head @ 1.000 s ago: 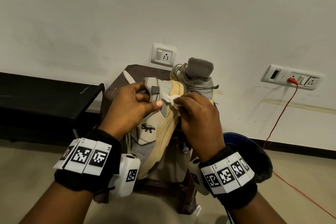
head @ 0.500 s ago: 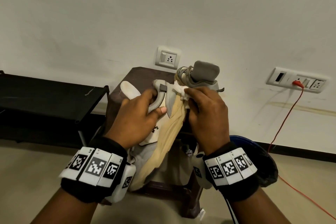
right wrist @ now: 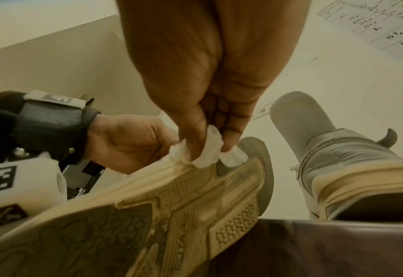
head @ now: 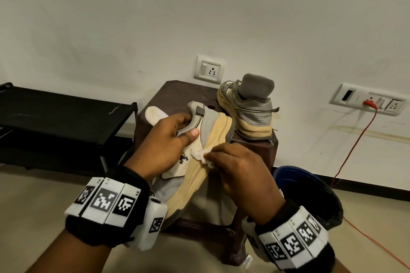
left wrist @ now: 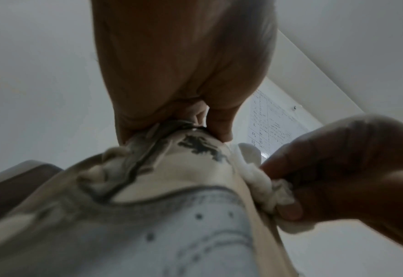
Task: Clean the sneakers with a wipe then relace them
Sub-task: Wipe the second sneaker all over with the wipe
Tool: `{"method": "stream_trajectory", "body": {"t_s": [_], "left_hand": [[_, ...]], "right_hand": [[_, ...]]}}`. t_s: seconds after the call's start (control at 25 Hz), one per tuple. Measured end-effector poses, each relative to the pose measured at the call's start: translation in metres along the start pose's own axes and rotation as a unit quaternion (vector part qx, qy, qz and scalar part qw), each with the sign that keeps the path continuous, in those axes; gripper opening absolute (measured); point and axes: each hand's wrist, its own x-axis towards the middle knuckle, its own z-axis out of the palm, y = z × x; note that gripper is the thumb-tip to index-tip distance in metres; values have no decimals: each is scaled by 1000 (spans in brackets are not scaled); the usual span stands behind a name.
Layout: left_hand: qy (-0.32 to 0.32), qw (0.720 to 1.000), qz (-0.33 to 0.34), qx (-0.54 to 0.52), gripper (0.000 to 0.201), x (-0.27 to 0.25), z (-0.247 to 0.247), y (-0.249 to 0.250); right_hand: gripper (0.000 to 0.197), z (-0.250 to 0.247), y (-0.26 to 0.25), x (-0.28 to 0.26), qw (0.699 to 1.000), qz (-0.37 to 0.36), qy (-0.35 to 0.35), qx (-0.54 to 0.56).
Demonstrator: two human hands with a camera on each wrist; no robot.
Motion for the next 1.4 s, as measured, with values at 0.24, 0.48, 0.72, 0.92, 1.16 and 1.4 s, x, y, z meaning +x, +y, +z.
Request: {"method": "stream_trajectory", "body": {"t_s": [0.24,0.48,0.72,0.92,1.16,1.4], "left_hand": [[-60,996,-4,-62,29,-6,3,8],[18,999,18,-42,31,-1,10,8],[-13,999,14,-33,28,-6,3,10],[-90,994,2,-56,30,-11,18,10],[-69,995,0,-68,33,-9,18,11],[-140,988,-1,-67,51,-14,14,12]], "right_hand": [[23,-28,13,13,983,89,162,-21],[27,-20,3,2,999,32,-9,23],[28,-16,-6,-8,1000,10,25,15],[19,-39,21,5,982,108,158,-7],[23,-33,1,-1,999,12,18,48],[24,-27,0,-2,996,43,68,28]]}}
